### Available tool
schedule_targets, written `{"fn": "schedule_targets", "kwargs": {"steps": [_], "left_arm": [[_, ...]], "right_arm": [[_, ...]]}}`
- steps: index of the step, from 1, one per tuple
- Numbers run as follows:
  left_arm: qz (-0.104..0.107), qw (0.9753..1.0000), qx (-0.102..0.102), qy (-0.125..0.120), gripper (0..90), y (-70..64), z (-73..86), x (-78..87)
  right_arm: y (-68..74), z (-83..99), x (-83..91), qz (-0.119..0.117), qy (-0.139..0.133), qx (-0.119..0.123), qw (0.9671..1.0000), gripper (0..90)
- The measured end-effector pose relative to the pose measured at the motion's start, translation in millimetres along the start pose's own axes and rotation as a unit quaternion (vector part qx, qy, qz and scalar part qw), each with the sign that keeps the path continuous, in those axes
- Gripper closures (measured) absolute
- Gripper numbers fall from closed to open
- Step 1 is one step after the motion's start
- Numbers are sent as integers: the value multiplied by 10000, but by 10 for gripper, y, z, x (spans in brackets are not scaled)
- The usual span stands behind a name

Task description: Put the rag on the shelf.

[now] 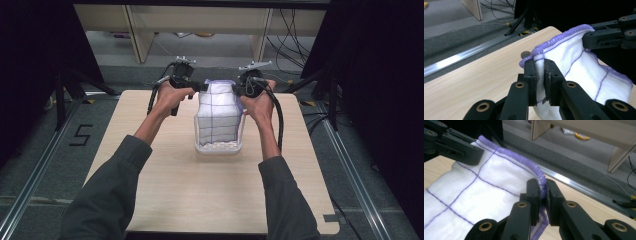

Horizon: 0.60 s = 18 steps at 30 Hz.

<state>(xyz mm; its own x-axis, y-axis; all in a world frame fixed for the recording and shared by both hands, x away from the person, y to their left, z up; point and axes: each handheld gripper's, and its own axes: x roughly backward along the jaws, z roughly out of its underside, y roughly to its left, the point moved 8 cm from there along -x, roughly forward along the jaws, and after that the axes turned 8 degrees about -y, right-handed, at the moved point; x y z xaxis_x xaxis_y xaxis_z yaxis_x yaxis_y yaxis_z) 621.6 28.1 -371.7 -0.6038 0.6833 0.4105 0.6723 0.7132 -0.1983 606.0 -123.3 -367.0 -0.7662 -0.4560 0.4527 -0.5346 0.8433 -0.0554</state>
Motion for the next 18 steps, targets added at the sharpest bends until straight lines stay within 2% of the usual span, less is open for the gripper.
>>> {"fn": "schedule_targets", "kwargs": {"steps": [4, 6, 7, 9, 11, 13, 15, 16, 18], "left_arm": [[5, 9999, 137, 58, 807, 40, 97, -48], [8, 9999, 129, 100, 809, 36, 131, -55], [13, 9998, 40, 175, 809, 43, 156, -48], [19, 9997, 11, 247, 810, 51, 187, -44], [0, 9997, 92, 238, 812, 63, 217, -50], [62, 9993, 51, 370, 812, 79, 273, -46], [84, 9990, 27, 432, 812, 88, 315, -47], [97, 9990, 52, 438, 813, 87, 331, -50], [78, 9989, 31, 457, 817, 99, 355, -51]], "right_arm": [[-14, 97, -78, 1, 165, -17, 9999, 823], [2, 133, -105, -13, 262, -88, 9996, 821], [-3, 146, -116, -25, 292, -66, 9995, 820], [-15, 190, -144, -34, 382, -179, 9991, 820], [-25, 220, -166, -66, 422, -210, 9989, 819], [-20, 250, -180, -147, 487, -235, 9984, 815], [-32, 273, -194, -139, 541, -223, 9982, 800], [-23, 294, -193, -132, 630, -344, 9973, 780], [-48, 315, -210, -110, 674, -337, 9971, 739]]}}
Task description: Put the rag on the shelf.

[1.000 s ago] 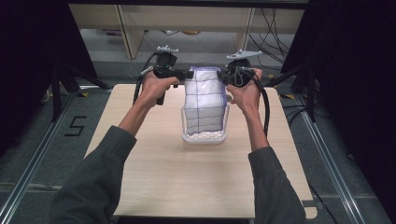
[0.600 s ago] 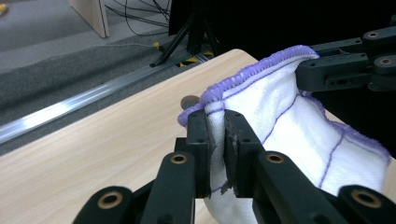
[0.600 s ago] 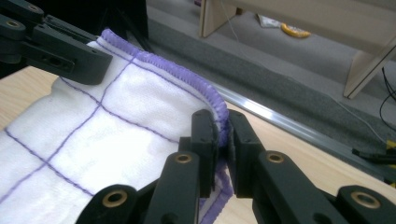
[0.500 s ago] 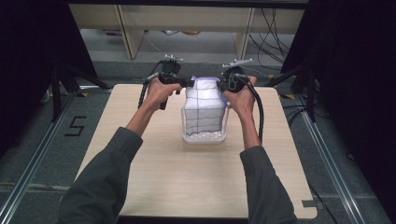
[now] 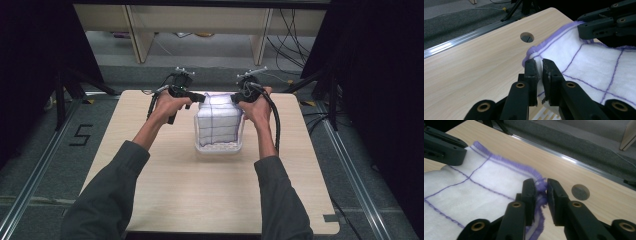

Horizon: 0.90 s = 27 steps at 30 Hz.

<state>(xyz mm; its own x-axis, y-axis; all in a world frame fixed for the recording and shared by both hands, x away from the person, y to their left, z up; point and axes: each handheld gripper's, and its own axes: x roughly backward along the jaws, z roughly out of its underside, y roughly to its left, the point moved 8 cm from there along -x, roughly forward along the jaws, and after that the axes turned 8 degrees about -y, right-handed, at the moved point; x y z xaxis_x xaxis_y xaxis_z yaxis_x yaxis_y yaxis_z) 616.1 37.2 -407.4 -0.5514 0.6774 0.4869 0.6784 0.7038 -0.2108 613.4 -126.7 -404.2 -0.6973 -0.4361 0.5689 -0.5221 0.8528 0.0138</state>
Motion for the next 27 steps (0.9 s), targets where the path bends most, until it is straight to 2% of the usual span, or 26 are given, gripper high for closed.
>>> {"fn": "schedule_targets", "kwargs": {"steps": [1, 3, 4, 5, 7, 10, 13, 20, 21, 24, 26, 27], "left_arm": [[-2, 10000, 25, 15, 815, 4, 14, -2], [-33, 9999, 78, 80, 784, 26, 44, 3], [-43, 9999, 104, 119, 746, 35, 61, 6], [-58, 9998, 104, 134, 739, 36, 75, 12], [-44, 9998, 70, 164, 696, 28, 86, 41], [-33, 9999, 55, 90, 683, 10, 56, 112], [-98, 9999, -48, 81, 672, 16, 33, 189], [-211, 9997, -23, -92, 655, 98, -15, 389], [-211, 9997, -22, -98, 654, 108, -13, 411], [-231, 9996, 19, -148, 639, 123, 2, 467], [-149, 9997, 30, -166, 615, 87, 22, 508], [-139, 9997, 27, -182, 603, 64, 34, 527]], "right_arm": [[-23, 12, -10, 25, 29, 54, 10000, 718], [-8, 46, -12, 75, 122, -99, 9998, 677], [-34, 53, -14, 115, 105, -34, 9999, 673], [-33, 59, -8, 121, 90, -130, 9998, 667], [-54, 55, 5, 131, 57, -124, 9998, 651], [-75, 25, 61, 116, -26, -205, 9997, 640], [-112, -5, 124, 142, -130, -259, 9995, 626], [-187, -34, 312, 153, -296, -416, 9986, 610], [-204, -38, 336, 125, -313, -338, 9989, 609], [-185, -41, 402, 124, -302, -341, 9989, 600], [-168, -43, 444, 116, -302, -223, 9992, 592], [-139, -44, 462, 97, -310, -264, 9991, 588]]}}
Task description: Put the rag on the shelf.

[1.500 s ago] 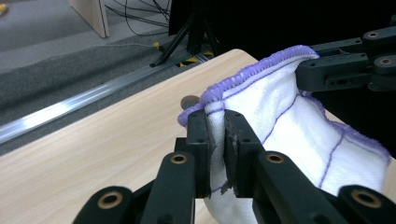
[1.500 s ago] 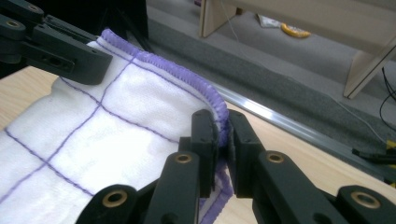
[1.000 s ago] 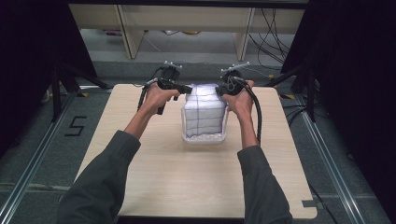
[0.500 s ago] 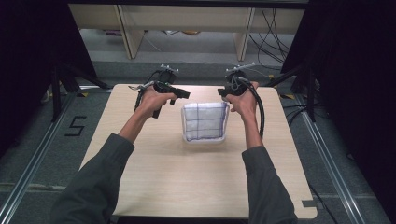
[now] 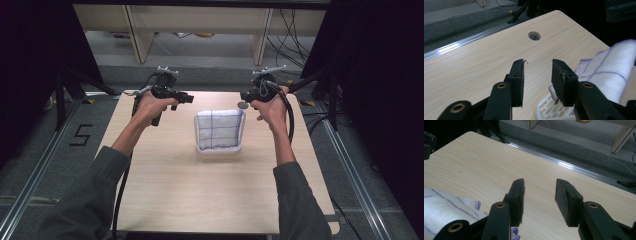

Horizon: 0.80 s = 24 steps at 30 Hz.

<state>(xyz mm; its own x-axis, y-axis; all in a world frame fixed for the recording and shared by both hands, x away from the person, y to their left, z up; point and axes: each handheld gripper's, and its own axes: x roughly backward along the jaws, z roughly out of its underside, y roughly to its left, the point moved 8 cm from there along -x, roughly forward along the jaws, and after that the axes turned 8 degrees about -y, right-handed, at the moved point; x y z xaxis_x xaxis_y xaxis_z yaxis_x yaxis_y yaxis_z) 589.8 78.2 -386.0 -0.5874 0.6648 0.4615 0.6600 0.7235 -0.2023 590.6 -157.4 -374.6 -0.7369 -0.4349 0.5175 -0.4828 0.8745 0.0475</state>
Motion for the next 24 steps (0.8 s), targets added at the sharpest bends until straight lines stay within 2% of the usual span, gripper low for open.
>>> {"fn": "schedule_targets", "kwargs": {"steps": [2, 3, 4, 8, 9, 10, 12, 14, 15, 17, 18, 19, 20, 22, 24], "left_arm": [[42, 10000, -69, -2, 577, -35, 27, 31], [57, 10000, -80, -11, 573, -47, 37, 48], [35, 10000, -31, -80, 569, -59, 35, 57], [-5, 9998, -70, -163, 547, -33, 38, 122], [-1, 9998, -56, -182, 546, -28, 41, 137], [2, 9997, -13, -225, 543, -29, 42, 143], [-19, 9998, -60, -189, 534, -15, 55, 173], [15, 9997, -28, -232, 534, -20, 59, 194], [29, 9997, -44, -233, 533, -25, 65, 203], [47, 9996, -3, -292, 530, -51, 74, 205], [79, 9996, -19, -267, 530, -64, 88, 207], [93, 9996, -16, -256, 527, -79, 100, 206], [94, 9996, -18, -265, 525, -87, 105, 205], [135, 9995, -22, -285, 522, -114, 118, 212], [153, 9995, -27, -277, 520, -125, 128, 219]], "right_arm": [[12, -5, 15, -50, -70, 94, 9999, 584], [31, 3, 31, -65, -15, 54, 10000, 582], [40, 10, 30, -71, -19, 81, 9999, 580], [59, 26, 41, -43, -59, 104, 9999, 576], [57, 31, 50, -70, -41, 179, 9998, 576], [57, 36, 56, -75, -35, 175, 9998, 576], [76, 44, 68, -68, -15, 57, 10000, 576], [72, 49, 74, -80, -32, 82, 9999, 576], [57, 42, 76, -91, -88, 196, 9997, 575], [93, 50, 85, -115, -111, 61, 9999, 575], [79, 45, 92, -126, -132, 147, 9997, 575], [90, 52, 98, -125, -116, 101, 9998, 574], [75, 53, 90, -129, -135, 220, 9996, 572], [95, 49, 92, -106, -214, 196, 9995, 568], [105, 50, 115, -160, -183, 226, 9994, 562]]}}
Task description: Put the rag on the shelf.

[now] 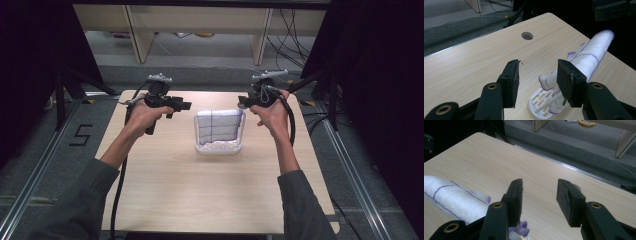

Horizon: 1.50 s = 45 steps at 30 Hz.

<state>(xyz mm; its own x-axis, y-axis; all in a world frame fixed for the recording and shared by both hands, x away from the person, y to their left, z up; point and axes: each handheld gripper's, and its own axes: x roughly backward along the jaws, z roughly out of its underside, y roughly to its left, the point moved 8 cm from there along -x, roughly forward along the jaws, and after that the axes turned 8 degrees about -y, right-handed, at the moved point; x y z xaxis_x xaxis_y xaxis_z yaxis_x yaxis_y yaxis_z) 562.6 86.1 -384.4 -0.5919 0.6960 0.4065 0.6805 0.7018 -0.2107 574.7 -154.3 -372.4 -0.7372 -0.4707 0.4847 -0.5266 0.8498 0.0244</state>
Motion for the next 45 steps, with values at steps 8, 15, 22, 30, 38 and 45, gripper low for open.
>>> {"fn": "schedule_targets", "kwargs": {"steps": [8, 15, 22, 30, 38, 45], "left_arm": [[124, 9999, -47, -58, 464, -109, 40, 98], [288, 9995, 27, -148, 380, -213, 124, 244], [448, 9989, -119, -63, 350, -371, 319, 420], [662, 9976, -43, -207, 349, -495, 482, 547], [651, 9976, -154, -186, 344, -567, 706, 610], [659, 9975, -210, -122, 335, -658, 933, 654]], "right_arm": [[38, 23, 82, -33, -138, -57, 9999, 464], [108, 96, 212, -120, -278, -209, 9993, 402], [194, 265, 389, -188, -380, -156, 9990, 382], [268, 496, 589, -168, -392, -104, 9990, 374], [387, 766, 683, -244, -205, -40, 9995, 360], [447, 1004, 721, -226, -110, -80, 9997, 352]]}}
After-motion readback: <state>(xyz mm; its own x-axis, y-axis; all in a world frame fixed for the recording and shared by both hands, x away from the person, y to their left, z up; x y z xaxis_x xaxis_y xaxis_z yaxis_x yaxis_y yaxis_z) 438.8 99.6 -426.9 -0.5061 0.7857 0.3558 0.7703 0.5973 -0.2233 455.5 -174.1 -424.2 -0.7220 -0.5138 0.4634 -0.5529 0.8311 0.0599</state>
